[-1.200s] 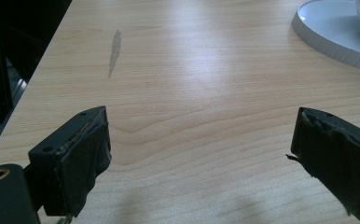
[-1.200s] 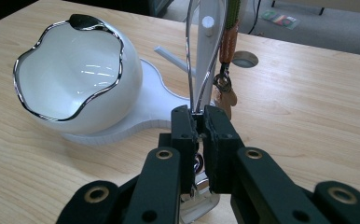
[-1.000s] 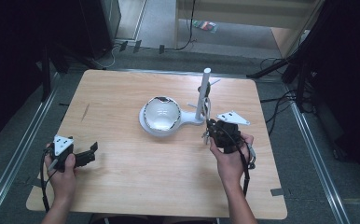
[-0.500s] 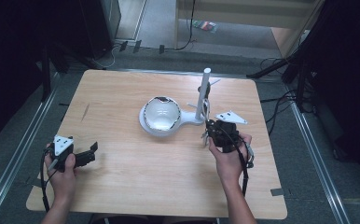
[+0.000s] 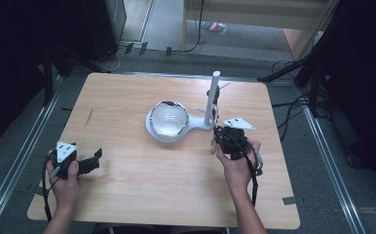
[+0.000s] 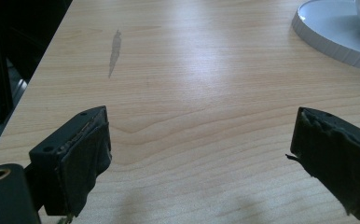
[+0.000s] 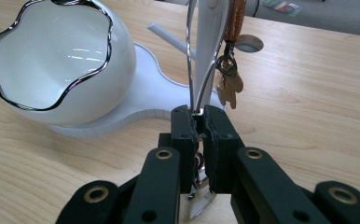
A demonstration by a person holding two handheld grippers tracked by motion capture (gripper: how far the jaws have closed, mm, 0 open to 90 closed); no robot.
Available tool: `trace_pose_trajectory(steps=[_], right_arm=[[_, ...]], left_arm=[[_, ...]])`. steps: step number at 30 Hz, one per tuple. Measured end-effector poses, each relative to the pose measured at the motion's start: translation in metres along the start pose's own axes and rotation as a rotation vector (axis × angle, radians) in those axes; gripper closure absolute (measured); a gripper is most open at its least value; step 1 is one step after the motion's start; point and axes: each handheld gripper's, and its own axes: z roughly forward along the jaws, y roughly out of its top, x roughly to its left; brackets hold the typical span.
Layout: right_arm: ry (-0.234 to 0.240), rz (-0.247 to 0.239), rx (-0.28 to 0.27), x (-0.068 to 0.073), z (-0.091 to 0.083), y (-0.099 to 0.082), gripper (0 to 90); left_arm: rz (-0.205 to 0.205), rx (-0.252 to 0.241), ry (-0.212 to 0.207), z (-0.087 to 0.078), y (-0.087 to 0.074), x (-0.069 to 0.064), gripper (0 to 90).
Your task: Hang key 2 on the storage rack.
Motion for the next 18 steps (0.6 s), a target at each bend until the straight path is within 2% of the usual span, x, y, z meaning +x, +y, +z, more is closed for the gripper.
trace_pose_trajectory(steps=[11, 12, 18], right_arm=[[0.003, 0.003, 0.008, -0.0010, 0.0097, 0.0034, 84.4], [0.004, 0.002, 0.009, -0.0009, 0.0106, 0.0034, 90.0], [-0.004, 0.011, -0.003, -0.0024, 0.0094, 0.0032, 87.5]], left_arm=[[0.002, 0.001, 0.001, 0.0000, 0.0001, -0.0002, 5.3], [0.002, 0.001, 0.001, 0.0000, 0.0000, -0.0002, 5.3], [0.002, 0.001, 0.001, 0.0000, 0.0000, -0.0002, 5.3]])
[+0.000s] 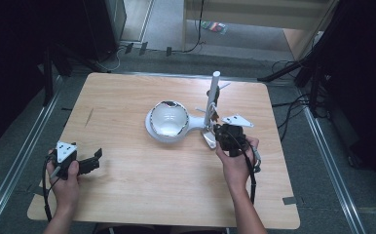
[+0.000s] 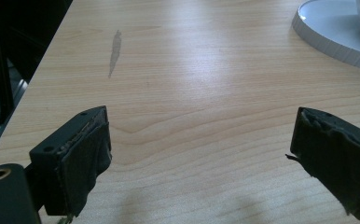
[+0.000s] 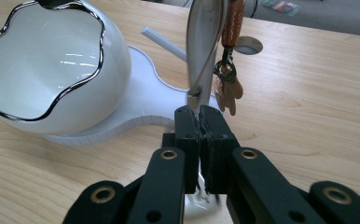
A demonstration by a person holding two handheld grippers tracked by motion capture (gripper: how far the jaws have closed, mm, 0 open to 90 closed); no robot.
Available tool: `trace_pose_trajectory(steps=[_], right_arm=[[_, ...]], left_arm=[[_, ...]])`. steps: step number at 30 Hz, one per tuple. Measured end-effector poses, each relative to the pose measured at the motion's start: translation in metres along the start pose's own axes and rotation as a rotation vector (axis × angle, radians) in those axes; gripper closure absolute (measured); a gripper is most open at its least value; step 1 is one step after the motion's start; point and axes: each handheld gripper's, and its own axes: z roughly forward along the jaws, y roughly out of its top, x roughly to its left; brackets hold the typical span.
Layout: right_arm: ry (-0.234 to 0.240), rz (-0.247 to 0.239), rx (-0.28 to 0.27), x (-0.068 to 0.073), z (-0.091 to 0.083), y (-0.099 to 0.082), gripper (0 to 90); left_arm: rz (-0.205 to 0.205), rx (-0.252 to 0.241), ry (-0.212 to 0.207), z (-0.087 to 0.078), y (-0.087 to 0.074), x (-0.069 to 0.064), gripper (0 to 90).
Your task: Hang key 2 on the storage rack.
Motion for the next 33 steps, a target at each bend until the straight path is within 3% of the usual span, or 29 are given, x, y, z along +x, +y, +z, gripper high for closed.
trace_pose_trajectory(steps=[5, 11, 13, 15, 18, 21, 27, 33], right_arm=[[0.007, 0.018, -0.001, -0.002, -0.001, -0.001, 82.5], [0.054, 0.026, -0.058, -0.005, -0.003, -0.001, 59.3], [0.013, -0.004, -0.087, -0.005, -0.002, -0.003, 52.1], [-0.026, 0.012, -0.099, -0.004, -0.003, -0.006, 45.8], [-0.100, 0.022, -0.114, -0.001, -0.006, -0.010, 24.6], [-0.095, 0.016, -0.106, -0.001, -0.007, -0.013, 11.6], [-0.074, 0.013, -0.115, -0.004, -0.011, -0.019, 2.5], [-0.061, 0.007, -0.097, -0.007, -0.013, -0.026, 0.4]], left_arm=[[-0.001, -0.001, 0.000, 0.000, 0.000, 0.000, 5.3], [0.000, 0.000, -0.001, 0.000, 0.000, 0.000, 5.3], [-0.001, 0.001, 0.000, 0.000, 0.000, 0.000, 5.3], [-0.001, 0.000, 0.000, 0.000, 0.000, 0.000, 5.3], [0.000, 0.000, 0.000, 0.000, 0.000, 0.000, 5.3], [-0.002, 0.001, 0.001, 0.000, 0.000, 0.000, 5.2], [-0.001, 0.000, 0.000, 0.000, 0.000, 0.000, 5.3], [-0.003, 0.000, -0.002, 0.000, 0.000, 0.000, 5.3]])
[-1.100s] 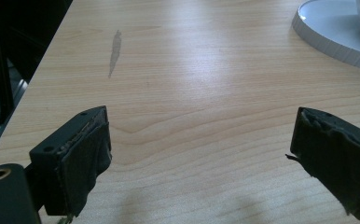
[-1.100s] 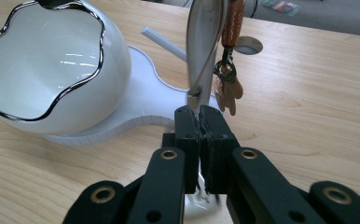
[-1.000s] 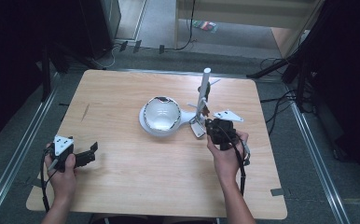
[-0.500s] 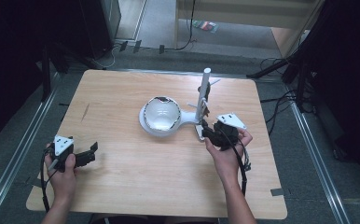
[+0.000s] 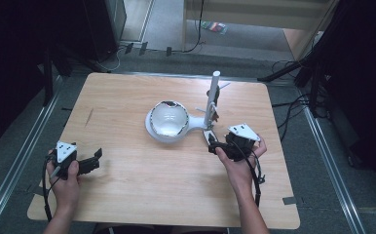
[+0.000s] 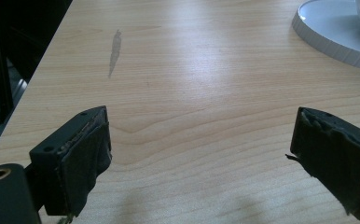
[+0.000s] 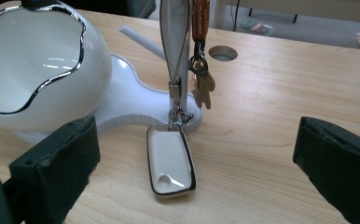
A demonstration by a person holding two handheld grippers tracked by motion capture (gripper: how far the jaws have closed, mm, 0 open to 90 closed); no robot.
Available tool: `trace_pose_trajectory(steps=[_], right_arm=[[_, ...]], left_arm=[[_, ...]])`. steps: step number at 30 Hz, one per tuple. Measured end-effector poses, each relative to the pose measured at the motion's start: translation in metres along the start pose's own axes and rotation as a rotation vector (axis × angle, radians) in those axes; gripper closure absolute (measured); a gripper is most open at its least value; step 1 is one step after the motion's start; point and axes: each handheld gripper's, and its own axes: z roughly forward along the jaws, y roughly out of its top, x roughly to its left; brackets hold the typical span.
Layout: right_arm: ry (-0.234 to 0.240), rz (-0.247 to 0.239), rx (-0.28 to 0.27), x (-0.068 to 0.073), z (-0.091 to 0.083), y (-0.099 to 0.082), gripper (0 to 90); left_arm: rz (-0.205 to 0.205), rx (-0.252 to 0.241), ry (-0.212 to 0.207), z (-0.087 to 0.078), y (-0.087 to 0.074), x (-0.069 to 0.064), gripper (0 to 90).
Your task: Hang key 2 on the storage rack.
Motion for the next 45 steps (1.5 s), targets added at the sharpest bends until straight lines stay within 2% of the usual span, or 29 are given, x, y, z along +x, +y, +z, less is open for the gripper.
trace_pose_trajectory(steps=[4, 9, 26, 45], right_arm=[[0.018, 0.011, 0.000, -0.005, -0.002, -0.007, 0.3], [0.019, 0.022, -0.002, -0.012, -0.005, -0.015, 0.3], [-0.018, 0.022, 0.044, -0.033, -0.010, -0.032, 1.5], [-0.075, 0.042, 0.108, -0.066, -0.029, -0.063, 1.5]], left_arm=[[0.000, 0.000, 0.000, 0.000, 0.000, 0.000, 5.2], [-0.001, 0.003, -0.001, 0.000, 0.000, 0.000, 5.3], [-0.004, 0.001, -0.002, 0.000, 0.000, 0.001, 5.3], [-0.006, 0.000, -0.001, 0.000, 0.000, 0.000, 5.3]])
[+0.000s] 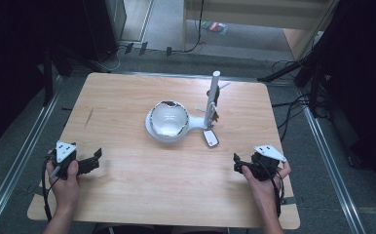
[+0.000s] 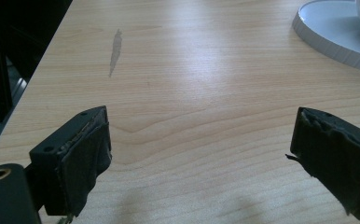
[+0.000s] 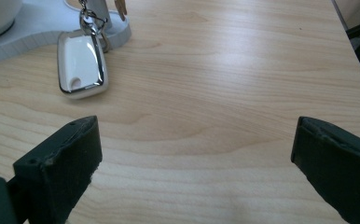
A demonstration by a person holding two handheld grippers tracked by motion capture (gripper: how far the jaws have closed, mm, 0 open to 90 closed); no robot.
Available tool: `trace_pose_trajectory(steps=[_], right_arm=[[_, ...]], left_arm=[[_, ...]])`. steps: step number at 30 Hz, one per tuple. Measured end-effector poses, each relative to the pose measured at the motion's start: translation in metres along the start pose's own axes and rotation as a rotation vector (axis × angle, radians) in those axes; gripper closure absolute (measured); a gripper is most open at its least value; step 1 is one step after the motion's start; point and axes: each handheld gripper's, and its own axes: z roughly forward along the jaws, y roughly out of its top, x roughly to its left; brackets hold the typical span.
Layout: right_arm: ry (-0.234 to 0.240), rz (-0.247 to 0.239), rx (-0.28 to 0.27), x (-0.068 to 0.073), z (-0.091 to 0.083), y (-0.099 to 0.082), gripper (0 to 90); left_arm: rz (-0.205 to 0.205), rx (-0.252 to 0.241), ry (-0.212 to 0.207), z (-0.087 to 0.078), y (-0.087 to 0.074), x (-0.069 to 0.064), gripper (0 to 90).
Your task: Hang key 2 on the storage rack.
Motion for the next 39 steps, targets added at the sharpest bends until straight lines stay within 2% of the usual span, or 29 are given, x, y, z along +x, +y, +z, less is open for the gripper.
trace_pose_trajectory(steps=[7, 10, 21, 28, 39], right_arm=[[0.000, -0.009, -0.005, -0.011, -0.005, -0.010, 1.5], [0.006, 0.021, -0.005, -0.017, -0.008, -0.014, 1.5], [-0.024, 0.031, 0.014, -0.037, -0.018, -0.029, 1.5], [-0.031, 0.076, 0.021, -0.053, -0.026, -0.038, 1.5], [-0.050, 0.095, 0.017, -0.073, -0.037, -0.052, 1.5]], left_arm=[[-0.001, 0.001, -0.002, 0.000, 0.000, 0.000, 5.3], [-0.003, 0.000, 0.000, 0.000, 0.000, 0.000, 5.2], [-0.001, -0.001, 0.000, 0.000, 0.000, 0.000, 5.3], [0.003, -0.001, 0.001, 0.000, 0.000, 0.000, 5.3], [0.003, -0.002, 0.002, 0.000, 0.000, 0.000, 5.5]])
